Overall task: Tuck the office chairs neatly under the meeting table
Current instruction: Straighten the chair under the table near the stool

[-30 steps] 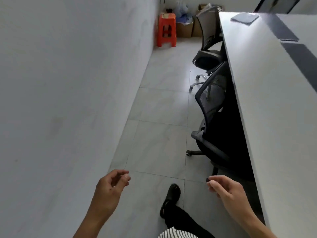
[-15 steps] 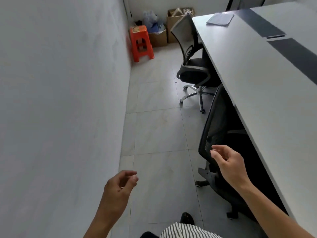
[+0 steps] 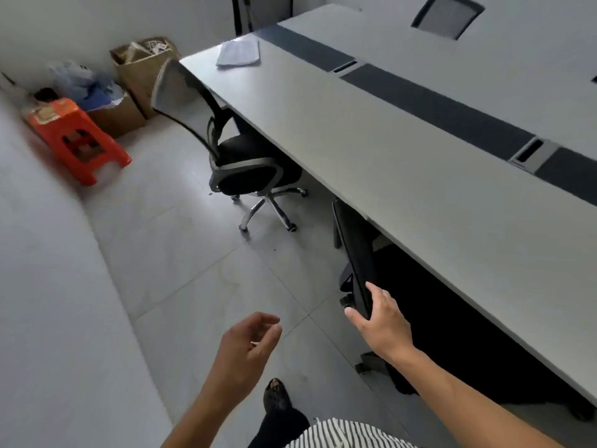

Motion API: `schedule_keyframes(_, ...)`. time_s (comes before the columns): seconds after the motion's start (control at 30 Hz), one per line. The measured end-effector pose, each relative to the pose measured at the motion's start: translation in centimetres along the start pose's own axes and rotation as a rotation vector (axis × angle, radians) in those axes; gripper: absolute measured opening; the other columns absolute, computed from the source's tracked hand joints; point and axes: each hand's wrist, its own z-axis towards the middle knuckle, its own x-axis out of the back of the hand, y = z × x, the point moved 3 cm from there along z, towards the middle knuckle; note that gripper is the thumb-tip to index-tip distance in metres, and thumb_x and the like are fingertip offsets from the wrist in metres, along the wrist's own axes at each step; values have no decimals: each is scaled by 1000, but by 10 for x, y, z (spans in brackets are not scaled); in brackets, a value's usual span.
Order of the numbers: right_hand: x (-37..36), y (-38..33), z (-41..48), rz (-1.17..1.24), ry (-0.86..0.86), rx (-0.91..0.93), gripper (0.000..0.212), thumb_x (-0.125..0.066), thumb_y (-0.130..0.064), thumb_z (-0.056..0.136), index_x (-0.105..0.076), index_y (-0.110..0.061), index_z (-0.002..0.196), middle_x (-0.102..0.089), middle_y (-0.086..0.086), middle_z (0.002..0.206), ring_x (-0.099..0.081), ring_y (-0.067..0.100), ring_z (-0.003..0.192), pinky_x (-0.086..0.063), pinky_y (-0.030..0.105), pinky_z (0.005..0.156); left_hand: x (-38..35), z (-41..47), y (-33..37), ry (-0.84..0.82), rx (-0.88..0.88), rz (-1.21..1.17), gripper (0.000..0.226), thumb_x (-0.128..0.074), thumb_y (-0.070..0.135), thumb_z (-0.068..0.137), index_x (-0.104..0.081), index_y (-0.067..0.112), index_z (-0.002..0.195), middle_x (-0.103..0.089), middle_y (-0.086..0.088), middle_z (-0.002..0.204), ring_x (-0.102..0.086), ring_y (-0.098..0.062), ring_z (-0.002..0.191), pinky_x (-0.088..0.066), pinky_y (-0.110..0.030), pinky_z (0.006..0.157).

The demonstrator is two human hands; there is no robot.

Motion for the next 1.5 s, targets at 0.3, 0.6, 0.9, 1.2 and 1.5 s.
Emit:
schedule_keyframes(0.3,-43,5,-17,-242,372,-172,48,-64,-21,87,-53,-14,133,-68,0,122,-66,19,107,-55,40,74,-23,138,55,-441,-389,469,28,-54,35,91,-61,20,114,-66,4,103,-61,-8,94,-51,-24,80)
schedule_keyframes(0.6,-12,74,-88,-88,354,-331,67,-21,-68,85,-60,-31,124,-62,-16,127,-54,5,121,-38,30,96,-125,187,56,-525,-814,876,41,-41,46,91,-56,24,122,-53,0,128,-43,-22,122,-28,-37,108)
schedule_keyframes(0.9,14,131,-89,-224,558,-578,56,-31,-60,87,-64,-24,59,-63,-7,60,-61,19,62,-35,25,46,-162,178,28,-446,-965,996,46,-29,53,90,-66,27,93,-64,7,93,-58,-19,97,-33,-35,93)
schedule_keyframes(1.2,61,179,-55,-250,566,-562,60,-24,-61,85,-64,-23,62,-64,-7,66,-60,19,68,-34,26,49,-214,200,60,-443,-932,1020,64,-11,61,91,-66,27,93,-64,8,93,-58,-18,95,-31,-35,91)
schedule_keyframes(1.5,61,176,-46,-279,486,-538,47,-31,-46,86,-67,-20,72,-67,-4,74,-62,24,71,-33,27,54,-218,210,61,-383,-936,1024,47,-25,52,92,-65,27,89,-64,8,94,-58,-17,95,-33,-36,91)
